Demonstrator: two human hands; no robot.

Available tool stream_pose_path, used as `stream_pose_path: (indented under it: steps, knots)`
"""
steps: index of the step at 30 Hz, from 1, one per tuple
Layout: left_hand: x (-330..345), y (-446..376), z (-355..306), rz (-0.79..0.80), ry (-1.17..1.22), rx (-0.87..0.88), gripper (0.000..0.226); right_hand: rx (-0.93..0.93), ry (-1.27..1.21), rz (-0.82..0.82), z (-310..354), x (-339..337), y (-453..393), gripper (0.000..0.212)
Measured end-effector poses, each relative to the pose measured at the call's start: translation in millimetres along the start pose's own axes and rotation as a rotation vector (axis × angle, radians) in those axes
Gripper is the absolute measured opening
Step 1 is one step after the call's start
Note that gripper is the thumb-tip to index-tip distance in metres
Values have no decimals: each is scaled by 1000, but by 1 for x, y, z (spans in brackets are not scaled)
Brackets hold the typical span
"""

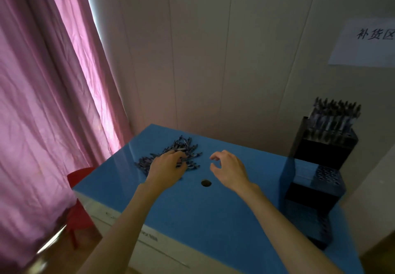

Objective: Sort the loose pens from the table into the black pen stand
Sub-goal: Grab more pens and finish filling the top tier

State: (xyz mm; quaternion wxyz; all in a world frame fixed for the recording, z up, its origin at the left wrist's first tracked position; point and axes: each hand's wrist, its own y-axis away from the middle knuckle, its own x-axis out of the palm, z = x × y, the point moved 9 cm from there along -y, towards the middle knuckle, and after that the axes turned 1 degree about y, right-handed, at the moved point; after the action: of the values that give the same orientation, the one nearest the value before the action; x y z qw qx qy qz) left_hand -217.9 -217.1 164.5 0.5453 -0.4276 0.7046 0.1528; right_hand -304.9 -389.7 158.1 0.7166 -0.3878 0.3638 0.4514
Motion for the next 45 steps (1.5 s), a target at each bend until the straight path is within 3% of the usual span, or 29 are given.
stream_pose_path:
  steps: [7, 18, 31, 45]
  knots:
    - [-25, 14, 127, 33, 68, -55, 26, 56, -8, 6, 69, 61, -24, 27]
    - [-17, -33, 232, 65, 133, -69, 27, 131, -1, 44, 102, 133, -73, 26]
    - [61, -132, 280, 187, 22, 21, 25, 284, -48, 54, 63, 205, -154, 23]
    - [164, -193, 261, 462, -234, 219, 35, 436, -74, 42, 20, 241, -172, 26]
